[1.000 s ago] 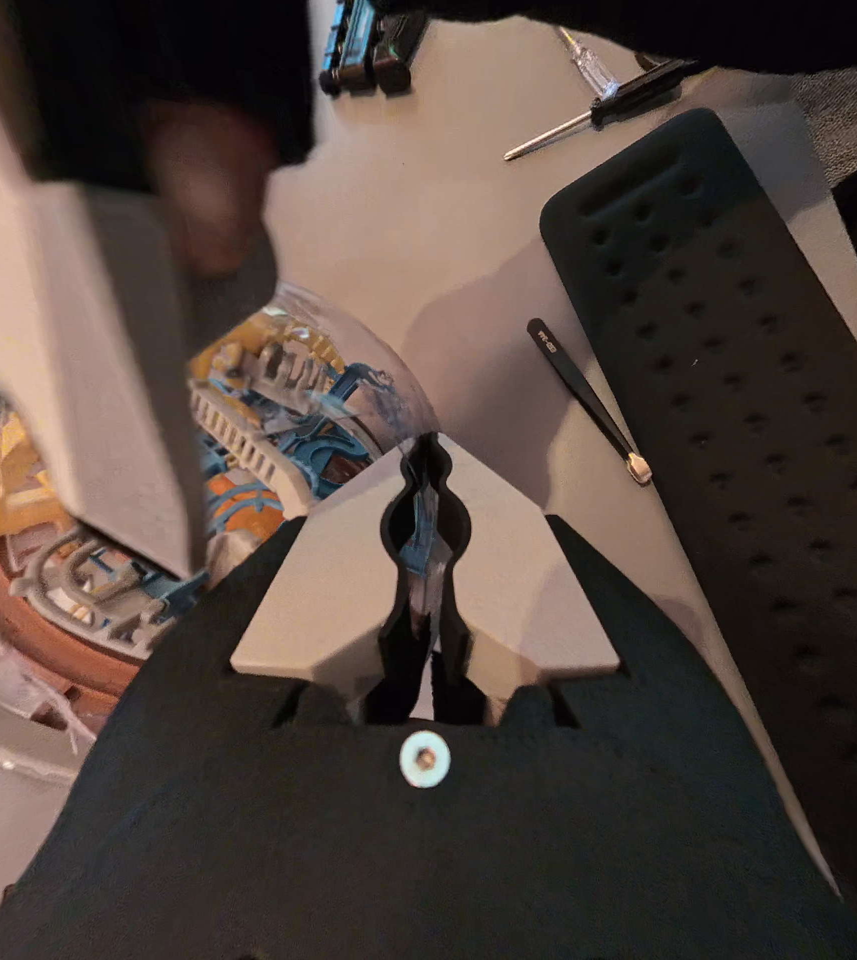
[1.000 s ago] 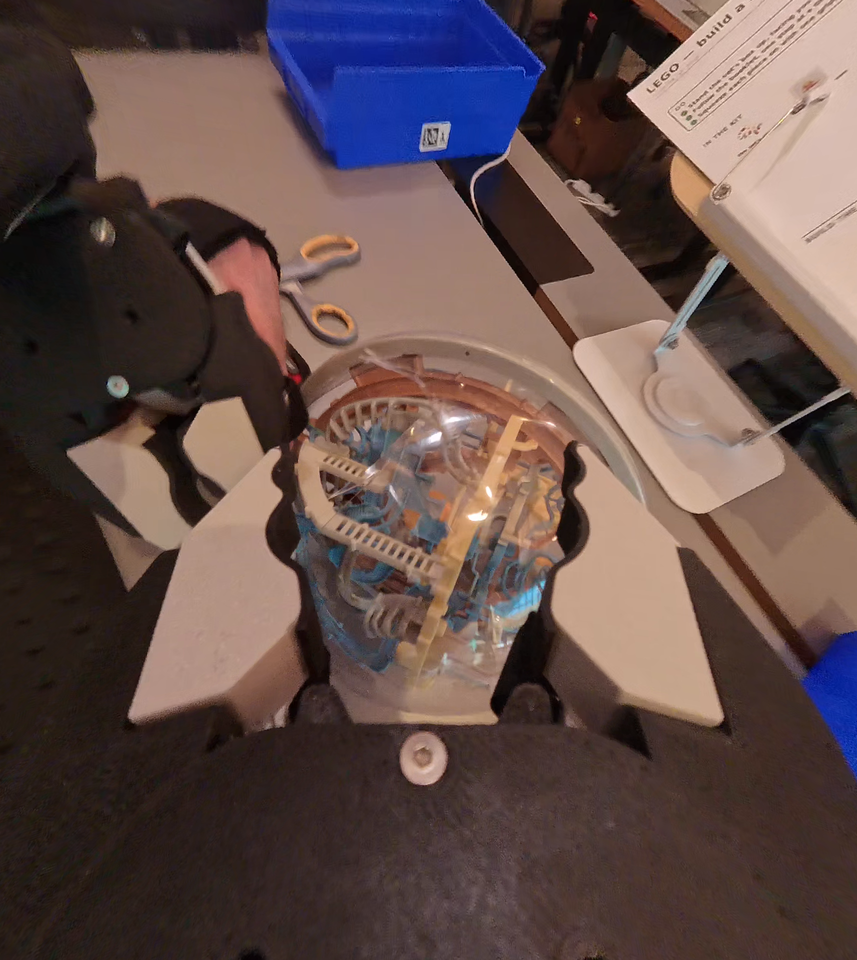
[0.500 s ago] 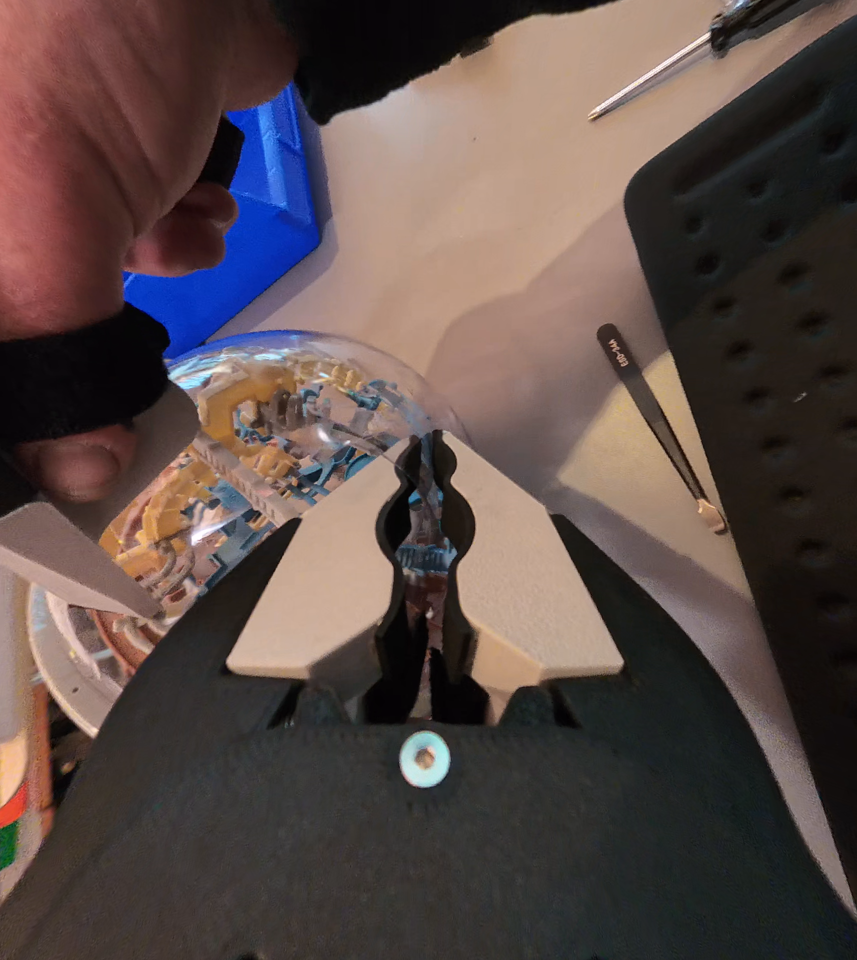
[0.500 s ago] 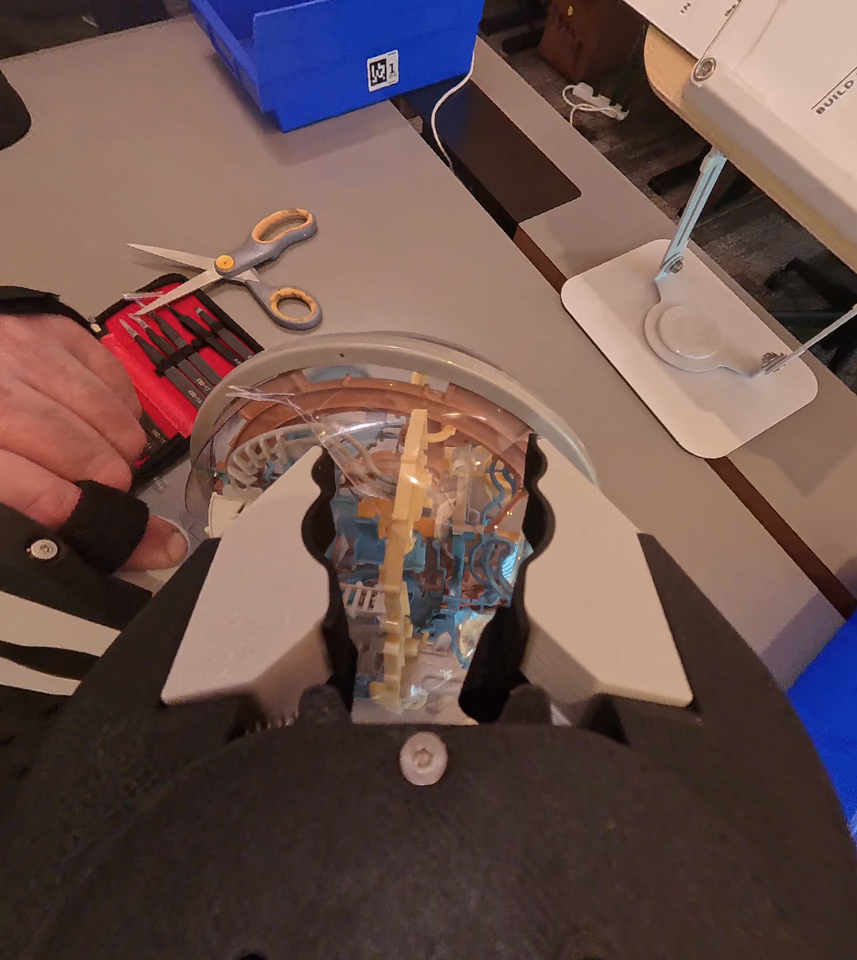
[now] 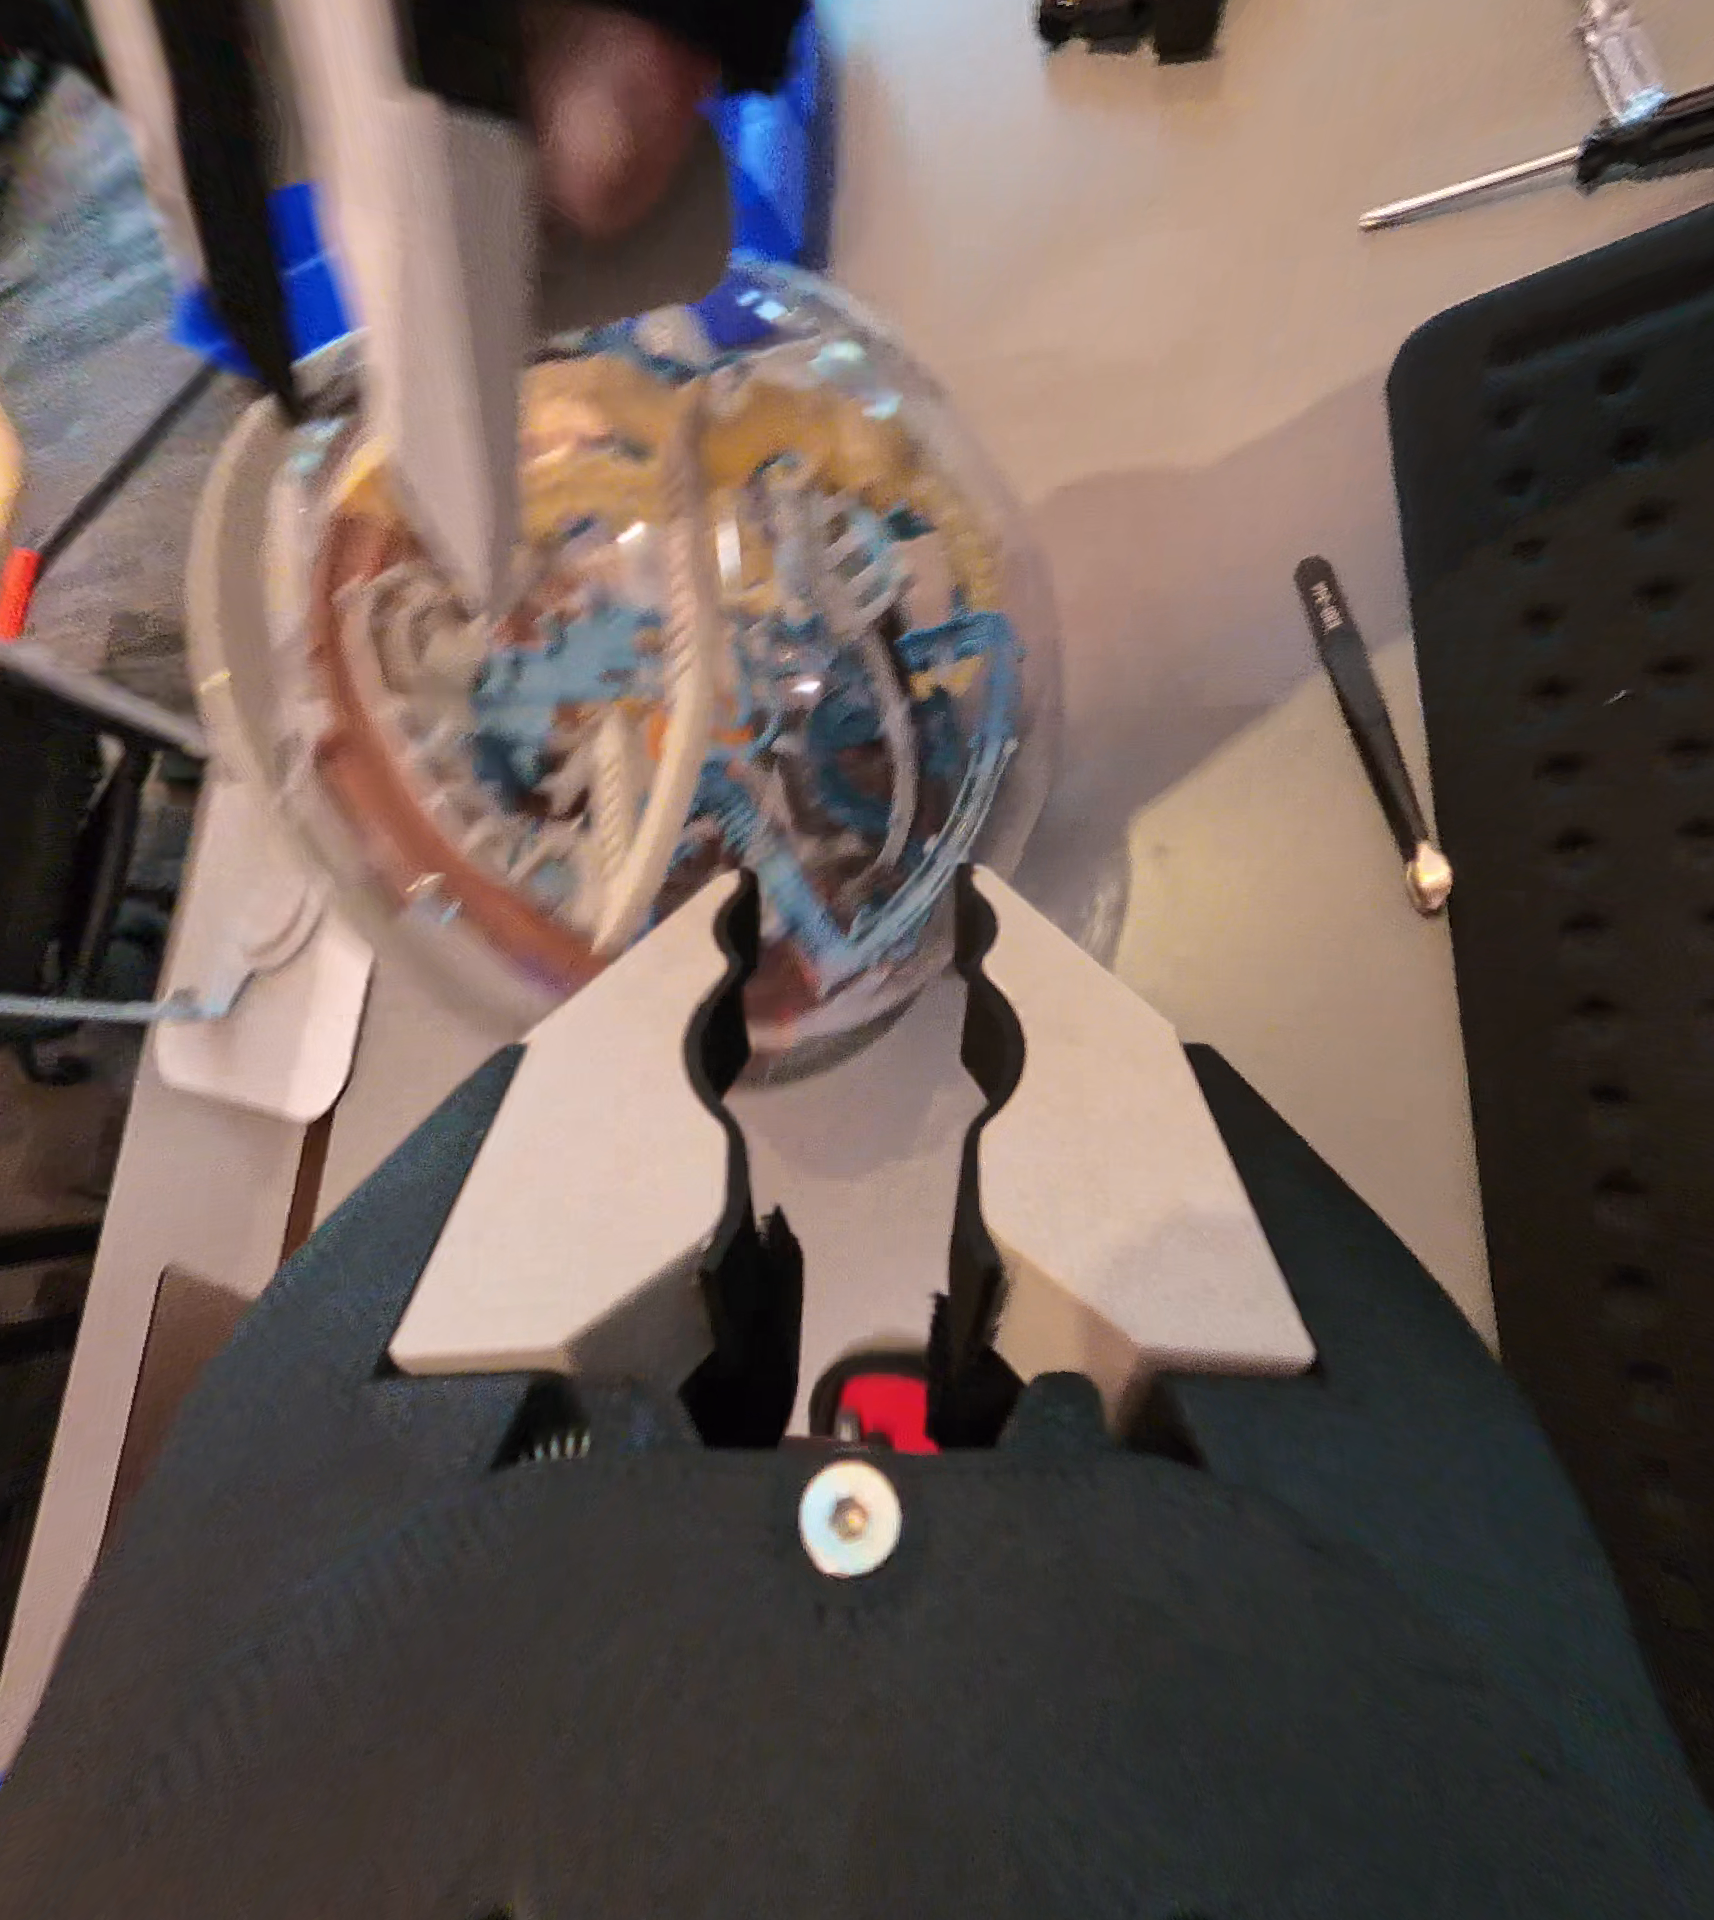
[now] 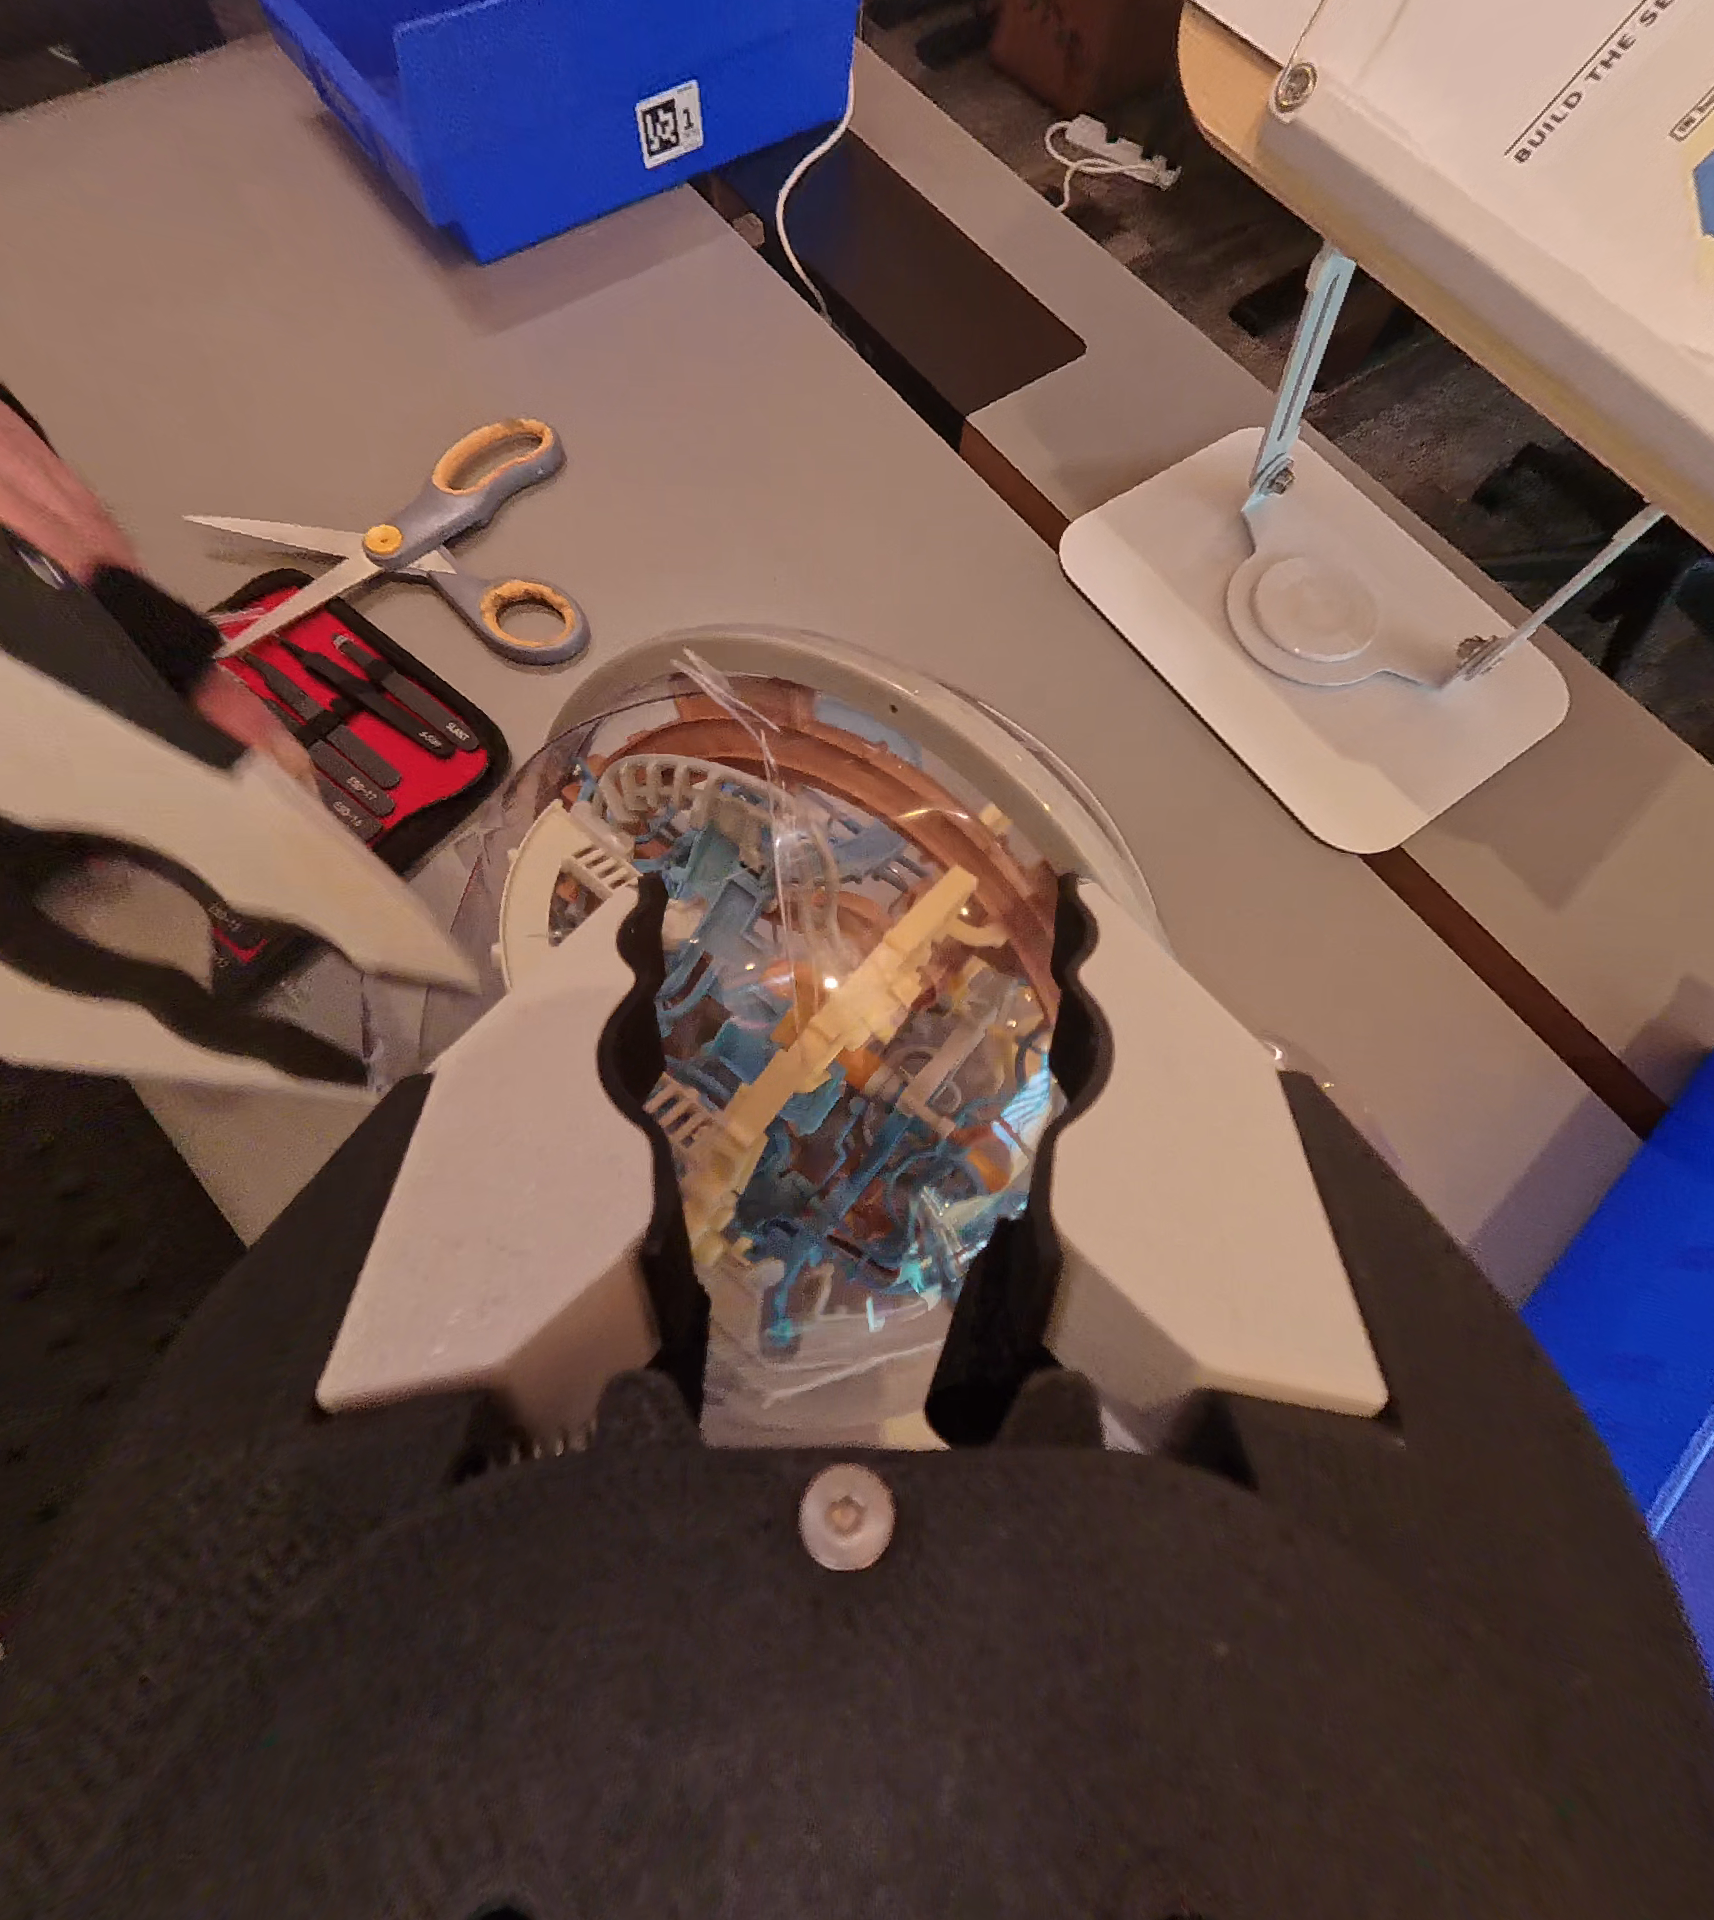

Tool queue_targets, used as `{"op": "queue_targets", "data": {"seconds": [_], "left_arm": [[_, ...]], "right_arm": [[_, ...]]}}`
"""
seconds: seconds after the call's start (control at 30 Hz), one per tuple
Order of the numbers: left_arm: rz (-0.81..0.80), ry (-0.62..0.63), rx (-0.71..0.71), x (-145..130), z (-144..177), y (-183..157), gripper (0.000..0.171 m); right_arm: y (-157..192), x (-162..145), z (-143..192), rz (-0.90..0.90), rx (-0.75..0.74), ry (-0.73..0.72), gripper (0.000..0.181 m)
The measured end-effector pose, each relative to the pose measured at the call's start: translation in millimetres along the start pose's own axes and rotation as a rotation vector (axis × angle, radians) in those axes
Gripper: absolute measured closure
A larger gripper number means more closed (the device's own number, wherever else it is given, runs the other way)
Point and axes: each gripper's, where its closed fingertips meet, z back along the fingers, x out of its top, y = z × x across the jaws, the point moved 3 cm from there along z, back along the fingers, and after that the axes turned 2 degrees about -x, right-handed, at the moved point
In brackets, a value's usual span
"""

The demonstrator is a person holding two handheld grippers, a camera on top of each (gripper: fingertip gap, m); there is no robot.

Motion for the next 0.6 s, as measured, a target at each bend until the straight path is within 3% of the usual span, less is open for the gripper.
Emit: {"op": "queue_targets", "data": {"seconds": [0.1, 0.2, 0.27, 0.37, 0.47, 0.5, 0.6], "left_arm": [[0.153, 0.01, 0.074, -40, 54, 27, 0.122], [0.383, 0.223, 0.141, -134, 89, 44, 0.101], [0.548, 0.309, 0.161, -193, 94, 46, 0.093], [0.725, 0.411, 0.137, -260, 79, 35, 0.103], [0.829, 0.45, 0.056, -292, 64, 18, 0.113], [0.882, 0.373, 0.029, -289, 63, 20, 0.12], [0.922, 0.29, -0.017, -290, 62, 18, 0.135]], "right_arm": [[0, 1, -1, 0.0, 0.004, 0.007, 0.109], [-3, -4, 0, 0.021, -0.04, 0.046, 0.108], [-3, -4, 0, 0.013, -0.031, 0.044, 0.106], [-2, -4, 1, 0.002, -0.029, 0.033, 0.106], [-1, -6, 7, -0.006, -0.042, 0.028, 0.108], [-1, -6, 9, -0.009, -0.044, 0.025, 0.108], [0, -9, 15, -0.033, -0.035, 0.012, 0.107]]}}
